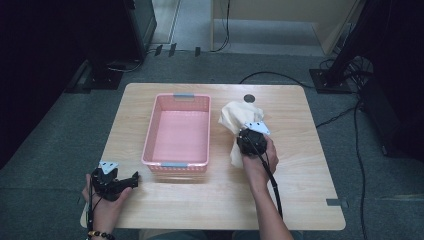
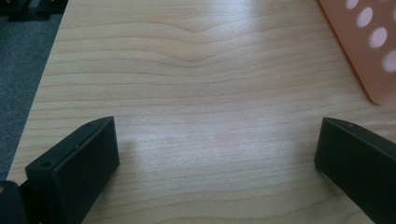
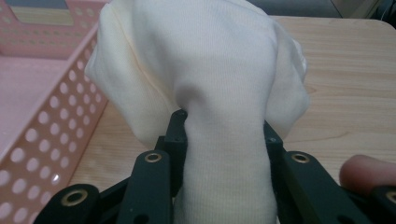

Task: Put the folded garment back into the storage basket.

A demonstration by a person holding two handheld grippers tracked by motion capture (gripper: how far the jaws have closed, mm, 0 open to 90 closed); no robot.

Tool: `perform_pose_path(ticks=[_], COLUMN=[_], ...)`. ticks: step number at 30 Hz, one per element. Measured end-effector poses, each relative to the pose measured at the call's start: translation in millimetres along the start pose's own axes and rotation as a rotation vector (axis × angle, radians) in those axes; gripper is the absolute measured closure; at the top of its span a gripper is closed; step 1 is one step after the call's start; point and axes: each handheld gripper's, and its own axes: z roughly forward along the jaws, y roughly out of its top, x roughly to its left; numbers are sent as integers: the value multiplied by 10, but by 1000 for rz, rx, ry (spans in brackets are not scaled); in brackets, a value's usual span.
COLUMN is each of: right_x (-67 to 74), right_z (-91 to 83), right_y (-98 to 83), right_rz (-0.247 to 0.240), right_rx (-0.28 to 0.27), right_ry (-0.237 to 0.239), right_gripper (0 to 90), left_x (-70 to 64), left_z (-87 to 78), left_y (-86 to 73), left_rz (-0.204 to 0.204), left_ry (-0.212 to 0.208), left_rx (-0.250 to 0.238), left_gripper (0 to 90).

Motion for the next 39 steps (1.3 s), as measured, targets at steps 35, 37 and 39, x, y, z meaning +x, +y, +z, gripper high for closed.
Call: perform_pose_path(ticks=[35, 37, 39], right_x=[699, 742, 763], right_z=[-178, -182, -180], right_y=[417, 425, 428], right_rz=[-45, -42, -44], right_rx=[-43, -45, -46], right_ry=[103, 112, 116], right_gripper=[672, 672, 672], left_x=[1, 1, 0], left_z=[-1, 0, 0], left_y=[1, 0, 1], left_rz=[1, 0, 0], left_ry=[0, 0, 0], left_rx=[1, 1, 1], left_gripper=[0, 0, 0])
